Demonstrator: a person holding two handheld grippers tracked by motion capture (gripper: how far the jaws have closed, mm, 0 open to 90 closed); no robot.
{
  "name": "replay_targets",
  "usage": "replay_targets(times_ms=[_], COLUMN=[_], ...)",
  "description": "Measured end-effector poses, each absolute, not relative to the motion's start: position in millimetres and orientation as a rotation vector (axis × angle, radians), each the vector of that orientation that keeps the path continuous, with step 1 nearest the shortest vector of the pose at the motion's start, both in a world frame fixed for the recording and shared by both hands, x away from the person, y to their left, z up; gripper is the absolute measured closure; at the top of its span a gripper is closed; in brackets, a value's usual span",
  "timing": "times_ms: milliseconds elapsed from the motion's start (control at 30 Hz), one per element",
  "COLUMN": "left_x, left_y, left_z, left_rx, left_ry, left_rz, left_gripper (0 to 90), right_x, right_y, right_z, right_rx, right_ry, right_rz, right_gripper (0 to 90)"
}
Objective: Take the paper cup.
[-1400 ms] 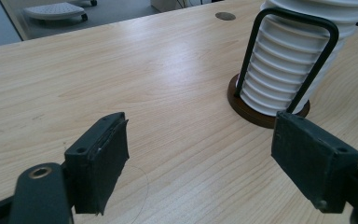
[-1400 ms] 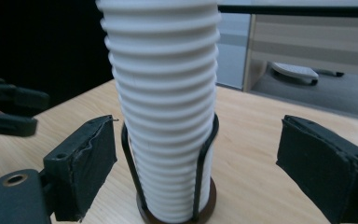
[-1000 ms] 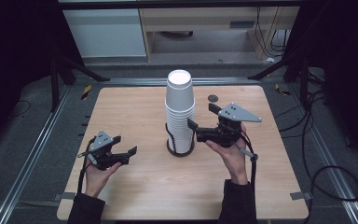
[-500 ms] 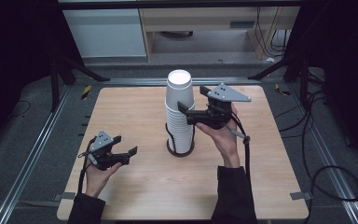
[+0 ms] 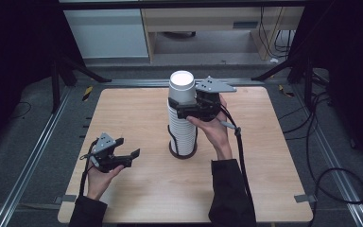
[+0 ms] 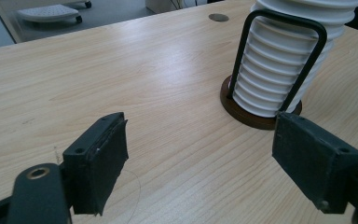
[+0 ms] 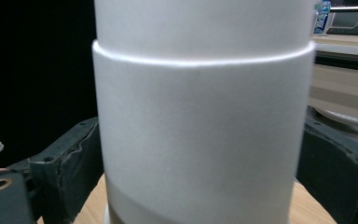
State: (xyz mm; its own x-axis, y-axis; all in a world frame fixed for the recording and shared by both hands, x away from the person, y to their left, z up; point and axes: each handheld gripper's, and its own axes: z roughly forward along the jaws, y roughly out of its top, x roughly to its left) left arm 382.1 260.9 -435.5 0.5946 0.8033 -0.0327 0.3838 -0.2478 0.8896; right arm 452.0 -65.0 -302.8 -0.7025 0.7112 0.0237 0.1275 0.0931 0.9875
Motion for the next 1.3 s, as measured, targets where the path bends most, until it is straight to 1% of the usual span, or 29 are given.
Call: replay_targets(times_ms=[233, 667, 900, 1300], left_x=[381.9, 382.4, 382.4, 382.2], left_y=[261.4, 261.9, 262.4, 262.5], left_z=[-435.0, -435.2, -435.3, -435.1], left_rx=[1.852, 1.856, 1.853, 1.850], left_ry=[0.958, 0.960, 0.964, 0.965], left_rz=[0.545, 0.546, 0.547, 0.547], left_gripper=[17.6, 17.5, 17.5, 17.5], right_x=[455.4, 453.0, 452.5, 450.0], right_y=[-61.2, -62.0, -62.9, -67.4], right_z=[-313.4, -313.6, -310.2, -290.9], right_rx=[0.834, 0.844, 0.825, 0.797], right_ry=[1.937, 1.922, 1.917, 1.895], right_rz=[1.641, 1.643, 1.644, 1.670], right_gripper=[9.1, 12.0, 12.5, 13.3])
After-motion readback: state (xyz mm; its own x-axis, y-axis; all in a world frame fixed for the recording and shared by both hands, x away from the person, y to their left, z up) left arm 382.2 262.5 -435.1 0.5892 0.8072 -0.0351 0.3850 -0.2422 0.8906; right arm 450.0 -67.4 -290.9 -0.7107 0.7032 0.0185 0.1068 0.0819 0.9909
